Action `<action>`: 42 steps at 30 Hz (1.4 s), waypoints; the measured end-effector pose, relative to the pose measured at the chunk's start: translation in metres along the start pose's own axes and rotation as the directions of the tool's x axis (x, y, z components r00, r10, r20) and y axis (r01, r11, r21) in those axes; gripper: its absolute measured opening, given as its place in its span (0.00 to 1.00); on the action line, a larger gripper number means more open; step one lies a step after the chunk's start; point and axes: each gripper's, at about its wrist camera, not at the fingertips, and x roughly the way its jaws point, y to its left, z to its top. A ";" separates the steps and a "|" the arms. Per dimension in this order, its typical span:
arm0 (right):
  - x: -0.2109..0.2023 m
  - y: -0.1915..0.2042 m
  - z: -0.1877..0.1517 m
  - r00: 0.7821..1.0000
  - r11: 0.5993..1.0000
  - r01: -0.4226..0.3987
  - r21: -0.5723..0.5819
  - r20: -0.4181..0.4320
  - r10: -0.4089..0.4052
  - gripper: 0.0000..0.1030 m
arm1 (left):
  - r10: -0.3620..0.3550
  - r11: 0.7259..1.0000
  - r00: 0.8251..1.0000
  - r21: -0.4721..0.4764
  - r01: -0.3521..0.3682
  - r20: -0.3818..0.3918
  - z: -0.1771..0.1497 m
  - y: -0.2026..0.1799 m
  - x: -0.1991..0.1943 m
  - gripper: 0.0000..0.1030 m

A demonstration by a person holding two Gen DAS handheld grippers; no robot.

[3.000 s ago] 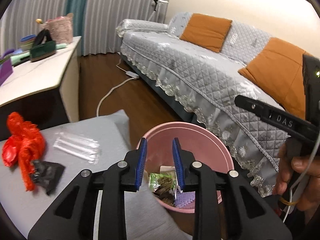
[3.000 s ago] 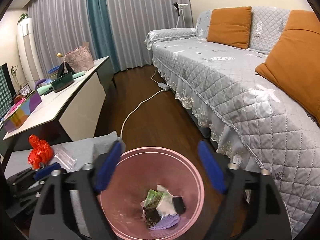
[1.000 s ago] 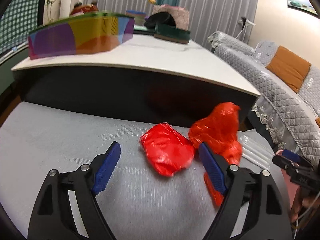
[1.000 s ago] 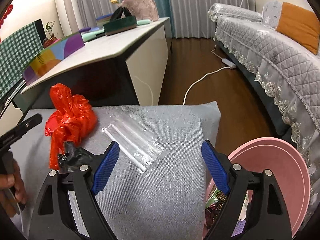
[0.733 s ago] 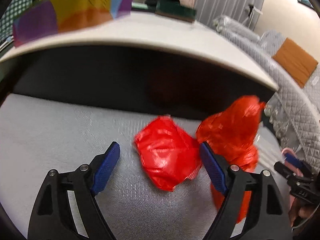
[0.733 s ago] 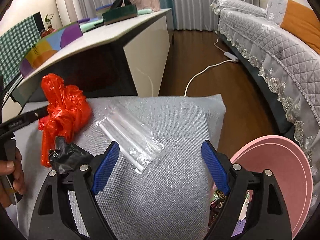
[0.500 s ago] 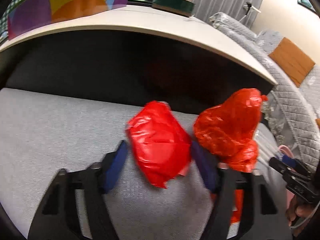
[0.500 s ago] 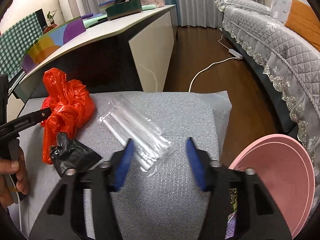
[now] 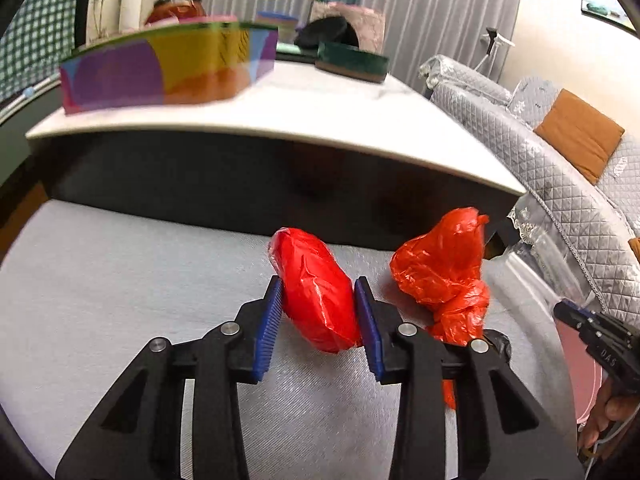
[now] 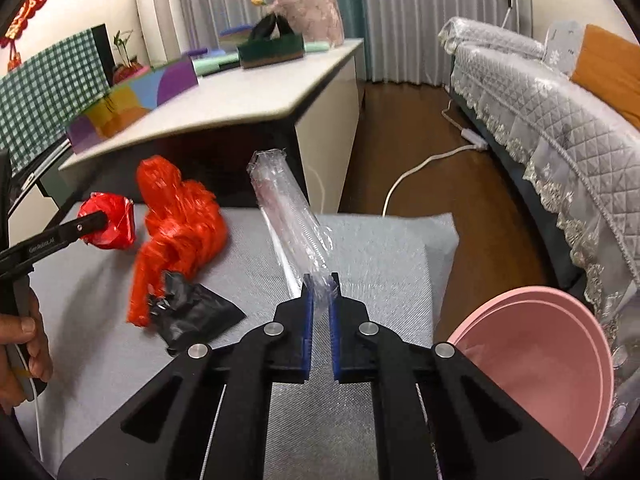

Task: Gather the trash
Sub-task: 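Lift clear packet with right tool while left tool lifts red bag toward bin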

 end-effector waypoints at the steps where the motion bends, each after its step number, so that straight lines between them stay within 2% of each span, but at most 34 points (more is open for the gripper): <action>1: -0.005 0.001 0.000 1.000 1.000 0.003 -0.001 0.013 -0.003 0.07 | 0.007 1.000 1.000 0.007 -0.007 0.010 -0.001 0.000 -0.005 0.35; 6: -0.027 0.005 0.000 0.998 1.000 0.009 -0.008 0.058 -0.009 0.07 | 0.015 1.000 0.999 0.019 -0.016 0.039 -0.006 0.002 -0.029 0.35; 15: -0.067 0.012 -0.012 0.993 1.000 0.019 -0.017 0.116 -0.017 0.07 | -0.011 0.999 0.997 0.052 0.007 0.080 -0.015 -0.009 -0.065 0.35; 24: -0.102 0.000 -0.018 0.987 1.000 0.029 0.001 0.159 -0.029 0.07 | -0.034 0.996 0.993 0.085 0.024 0.114 -0.028 -0.024 -0.102 0.35; 42: -0.184 -0.003 -0.034 0.963 0.999 0.032 0.011 0.266 -0.034 0.07 | -0.078 0.991 0.980 0.123 0.056 0.182 -0.047 -0.041 -0.161 0.35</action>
